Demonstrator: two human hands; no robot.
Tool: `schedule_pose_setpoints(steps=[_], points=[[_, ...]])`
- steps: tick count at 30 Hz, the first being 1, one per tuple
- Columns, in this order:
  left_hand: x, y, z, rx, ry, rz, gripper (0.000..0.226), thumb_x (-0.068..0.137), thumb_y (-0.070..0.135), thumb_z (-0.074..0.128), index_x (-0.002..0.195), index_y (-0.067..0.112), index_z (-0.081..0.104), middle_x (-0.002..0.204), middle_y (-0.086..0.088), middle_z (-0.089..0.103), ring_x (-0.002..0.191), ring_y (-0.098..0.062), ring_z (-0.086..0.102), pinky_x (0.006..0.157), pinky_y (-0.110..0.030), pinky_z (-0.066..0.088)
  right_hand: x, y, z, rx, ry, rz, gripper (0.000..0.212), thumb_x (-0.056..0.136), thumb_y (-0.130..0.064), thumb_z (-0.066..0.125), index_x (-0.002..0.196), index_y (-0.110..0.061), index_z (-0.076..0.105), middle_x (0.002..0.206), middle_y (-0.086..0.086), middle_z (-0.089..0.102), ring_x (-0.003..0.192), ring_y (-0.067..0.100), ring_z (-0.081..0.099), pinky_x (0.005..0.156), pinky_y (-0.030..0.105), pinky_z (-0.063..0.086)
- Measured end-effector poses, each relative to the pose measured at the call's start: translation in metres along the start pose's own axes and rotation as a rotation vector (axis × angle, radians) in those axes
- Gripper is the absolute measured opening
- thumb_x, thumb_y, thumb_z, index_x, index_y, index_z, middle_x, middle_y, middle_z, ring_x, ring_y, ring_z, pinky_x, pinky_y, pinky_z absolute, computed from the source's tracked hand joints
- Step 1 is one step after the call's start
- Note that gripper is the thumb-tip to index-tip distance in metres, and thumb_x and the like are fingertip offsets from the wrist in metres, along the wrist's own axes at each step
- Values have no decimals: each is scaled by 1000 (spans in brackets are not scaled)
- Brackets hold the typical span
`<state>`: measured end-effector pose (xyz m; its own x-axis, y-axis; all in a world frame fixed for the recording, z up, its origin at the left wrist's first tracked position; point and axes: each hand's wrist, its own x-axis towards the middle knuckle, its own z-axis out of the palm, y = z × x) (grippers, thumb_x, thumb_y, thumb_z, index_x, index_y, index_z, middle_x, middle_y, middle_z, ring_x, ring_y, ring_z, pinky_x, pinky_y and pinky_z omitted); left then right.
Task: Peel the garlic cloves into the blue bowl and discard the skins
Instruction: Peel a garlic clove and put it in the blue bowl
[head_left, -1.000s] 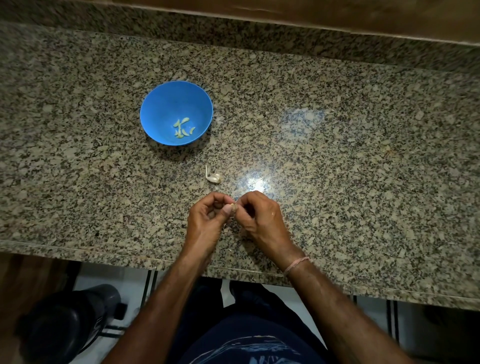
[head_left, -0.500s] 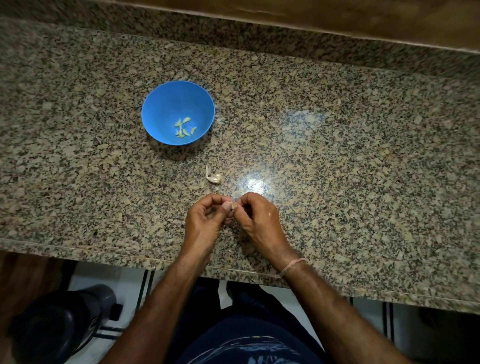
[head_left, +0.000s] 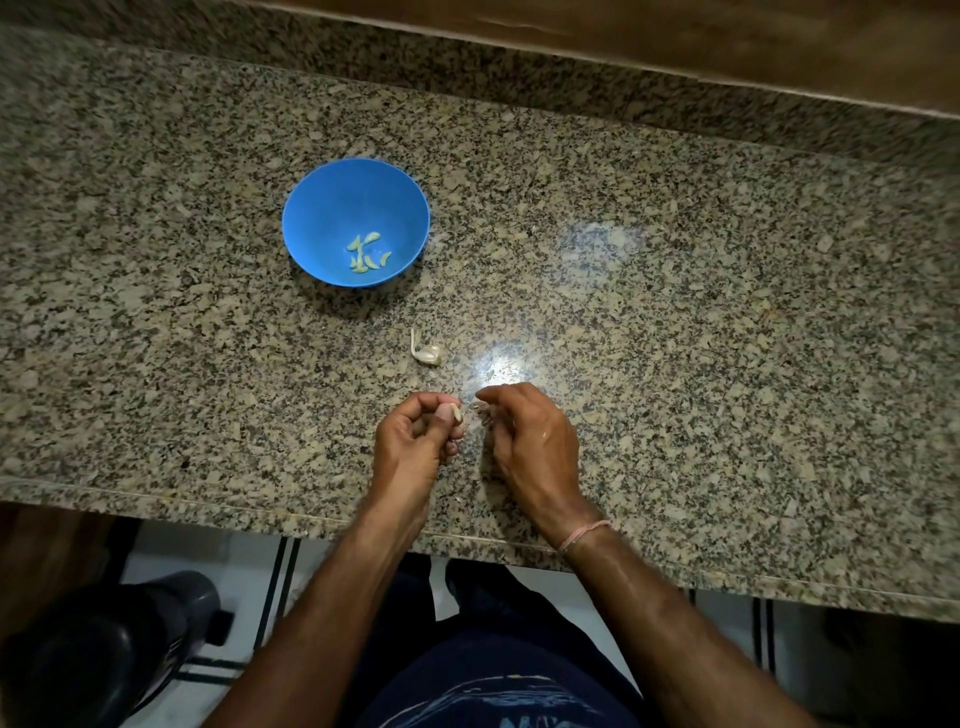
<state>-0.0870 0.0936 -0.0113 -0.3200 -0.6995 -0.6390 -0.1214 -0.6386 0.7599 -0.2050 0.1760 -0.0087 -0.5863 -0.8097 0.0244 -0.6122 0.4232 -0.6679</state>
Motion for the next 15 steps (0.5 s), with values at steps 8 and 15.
schedule_pose_setpoints(steps=[8, 15], points=[[-5, -1, 4, 81, -15, 101, 8, 99, 9, 66, 107, 9, 70, 99, -13, 77, 90, -23, 75, 78, -32, 59, -3, -1, -4, 452, -117, 138, 12, 93, -17, 79, 104, -14, 76, 97, -7, 75, 90, 4, 71, 77, 19, 59], [-8, 5, 0, 295, 17, 220, 20, 96, 27, 73, 110, 11, 75, 93, -5, 80, 86, -18, 78, 79, -34, 63, -2, 4, -5, 317, -55, -2, 5, 92, -10, 78, 97, -12, 78, 88, -6, 74, 81, 3, 70, 73, 23, 61]])
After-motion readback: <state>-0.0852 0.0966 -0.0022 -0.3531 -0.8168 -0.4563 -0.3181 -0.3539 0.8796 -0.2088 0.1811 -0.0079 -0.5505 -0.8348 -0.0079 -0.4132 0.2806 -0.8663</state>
